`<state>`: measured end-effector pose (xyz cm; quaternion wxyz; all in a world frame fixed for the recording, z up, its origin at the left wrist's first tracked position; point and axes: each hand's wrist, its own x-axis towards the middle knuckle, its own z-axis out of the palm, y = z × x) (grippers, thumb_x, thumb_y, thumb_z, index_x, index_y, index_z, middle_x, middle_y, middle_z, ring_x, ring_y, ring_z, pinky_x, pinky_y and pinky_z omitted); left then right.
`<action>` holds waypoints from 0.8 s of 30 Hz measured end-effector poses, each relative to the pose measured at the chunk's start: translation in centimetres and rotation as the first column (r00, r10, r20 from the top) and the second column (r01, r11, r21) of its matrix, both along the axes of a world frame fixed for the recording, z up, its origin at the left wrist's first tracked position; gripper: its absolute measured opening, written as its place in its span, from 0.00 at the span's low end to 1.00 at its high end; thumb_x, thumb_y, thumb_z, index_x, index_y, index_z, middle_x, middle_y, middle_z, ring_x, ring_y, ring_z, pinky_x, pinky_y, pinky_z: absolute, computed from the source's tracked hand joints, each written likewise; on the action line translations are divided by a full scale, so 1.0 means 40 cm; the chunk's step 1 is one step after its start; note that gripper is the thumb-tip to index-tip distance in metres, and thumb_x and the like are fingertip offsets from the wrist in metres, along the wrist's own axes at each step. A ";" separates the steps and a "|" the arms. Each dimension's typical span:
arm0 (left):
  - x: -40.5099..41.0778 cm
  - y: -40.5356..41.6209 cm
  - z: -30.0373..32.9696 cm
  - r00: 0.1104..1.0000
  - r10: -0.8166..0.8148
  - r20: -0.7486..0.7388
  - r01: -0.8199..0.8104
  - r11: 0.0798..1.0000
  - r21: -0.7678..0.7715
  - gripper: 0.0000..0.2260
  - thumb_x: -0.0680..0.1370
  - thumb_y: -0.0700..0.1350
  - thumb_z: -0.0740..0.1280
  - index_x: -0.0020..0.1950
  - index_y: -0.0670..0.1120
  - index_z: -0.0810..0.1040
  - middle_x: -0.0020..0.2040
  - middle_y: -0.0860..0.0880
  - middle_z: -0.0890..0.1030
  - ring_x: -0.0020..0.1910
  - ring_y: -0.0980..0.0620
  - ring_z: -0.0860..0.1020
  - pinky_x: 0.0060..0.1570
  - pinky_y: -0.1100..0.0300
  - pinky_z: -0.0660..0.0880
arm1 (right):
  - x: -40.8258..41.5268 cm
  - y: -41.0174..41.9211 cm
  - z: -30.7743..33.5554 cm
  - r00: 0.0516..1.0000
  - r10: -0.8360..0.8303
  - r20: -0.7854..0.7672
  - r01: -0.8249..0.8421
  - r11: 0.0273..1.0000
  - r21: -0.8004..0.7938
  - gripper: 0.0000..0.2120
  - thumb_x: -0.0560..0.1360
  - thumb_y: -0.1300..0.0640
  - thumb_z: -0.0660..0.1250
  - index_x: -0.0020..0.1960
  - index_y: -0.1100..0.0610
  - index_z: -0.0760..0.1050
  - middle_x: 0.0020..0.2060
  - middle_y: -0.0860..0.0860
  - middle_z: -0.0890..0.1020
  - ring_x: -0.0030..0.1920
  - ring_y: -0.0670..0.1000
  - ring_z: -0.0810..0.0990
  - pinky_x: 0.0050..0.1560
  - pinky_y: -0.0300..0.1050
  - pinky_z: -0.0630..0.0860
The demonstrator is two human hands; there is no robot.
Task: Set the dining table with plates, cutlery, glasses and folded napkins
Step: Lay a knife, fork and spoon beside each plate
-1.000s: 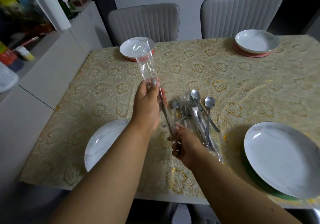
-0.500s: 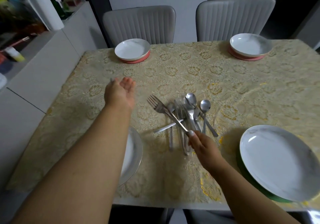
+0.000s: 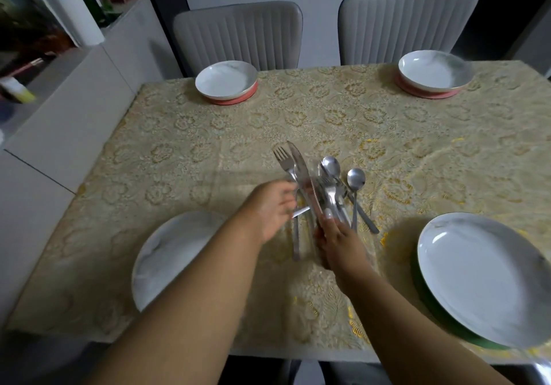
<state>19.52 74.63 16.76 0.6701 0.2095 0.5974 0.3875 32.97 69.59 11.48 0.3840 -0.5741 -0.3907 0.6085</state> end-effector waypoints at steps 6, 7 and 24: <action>-0.014 -0.047 -0.057 0.972 0.081 -0.223 -0.059 0.993 0.103 0.05 0.80 0.35 0.62 0.46 0.41 0.77 0.37 0.45 0.80 0.36 0.49 0.79 0.46 0.51 0.79 | -0.077 -0.016 -0.022 0.972 0.208 0.114 -0.210 0.978 0.010 0.24 0.82 0.47 0.51 0.40 0.60 0.76 0.29 0.52 0.75 0.29 0.49 0.73 0.31 0.44 0.69; -0.028 -0.050 -0.063 0.969 0.113 -0.220 -0.092 0.990 0.102 0.06 0.80 0.36 0.62 0.46 0.40 0.77 0.35 0.46 0.79 0.33 0.50 0.78 0.47 0.50 0.80 | -0.075 -0.016 -0.042 0.934 0.221 0.282 -0.246 0.967 0.058 0.23 0.82 0.47 0.51 0.42 0.60 0.77 0.33 0.52 0.77 0.34 0.51 0.75 0.37 0.46 0.71; -0.058 -0.081 -0.103 0.977 0.208 -0.039 -0.207 0.978 0.016 0.05 0.81 0.34 0.61 0.47 0.37 0.75 0.35 0.43 0.76 0.33 0.48 0.78 0.34 0.56 0.81 | 0.020 0.218 -0.105 0.124 0.343 0.931 -0.636 0.748 -0.191 0.25 0.83 0.51 0.47 0.78 0.53 0.47 0.78 0.48 0.46 0.77 0.52 0.45 0.74 0.53 0.47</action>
